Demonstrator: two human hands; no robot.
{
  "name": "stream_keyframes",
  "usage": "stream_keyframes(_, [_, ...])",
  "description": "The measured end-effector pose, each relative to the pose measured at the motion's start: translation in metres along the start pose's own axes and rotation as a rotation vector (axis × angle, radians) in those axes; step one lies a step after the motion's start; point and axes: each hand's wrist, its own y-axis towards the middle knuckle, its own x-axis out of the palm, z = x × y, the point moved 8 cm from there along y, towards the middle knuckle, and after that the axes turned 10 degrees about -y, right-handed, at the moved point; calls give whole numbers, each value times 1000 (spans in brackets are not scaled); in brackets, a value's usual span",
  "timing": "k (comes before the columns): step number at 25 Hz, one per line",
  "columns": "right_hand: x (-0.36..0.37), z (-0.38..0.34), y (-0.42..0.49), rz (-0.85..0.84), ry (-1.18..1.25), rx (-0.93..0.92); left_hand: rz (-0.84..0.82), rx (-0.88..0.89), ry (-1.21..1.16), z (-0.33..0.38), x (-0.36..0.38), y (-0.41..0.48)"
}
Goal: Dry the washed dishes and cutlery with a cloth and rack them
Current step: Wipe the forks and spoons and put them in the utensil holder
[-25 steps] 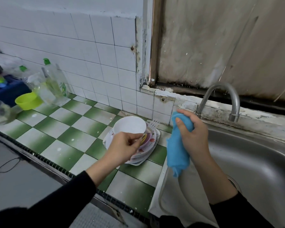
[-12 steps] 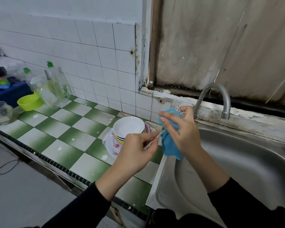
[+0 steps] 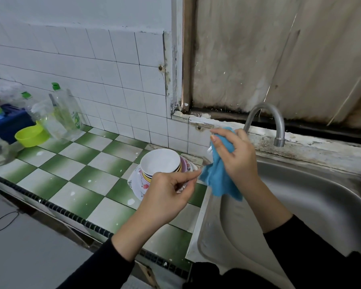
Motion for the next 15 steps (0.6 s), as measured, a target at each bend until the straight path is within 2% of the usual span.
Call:
stream_keyframes(4, [16,-7,-11,-93,174,-12,-22,68,39,7,-2,-3])
stream_keyframes(9, [18,-8,1,-142,81,66,-16,167,106,8,-11,-8])
stream_keyframes(11, [18,-12,6,-111,76,81,12,163,114,8,-14,-7])
stream_keyframes(15, [0,-7,16,47,294,221,68,150,134,8,-23,-7])
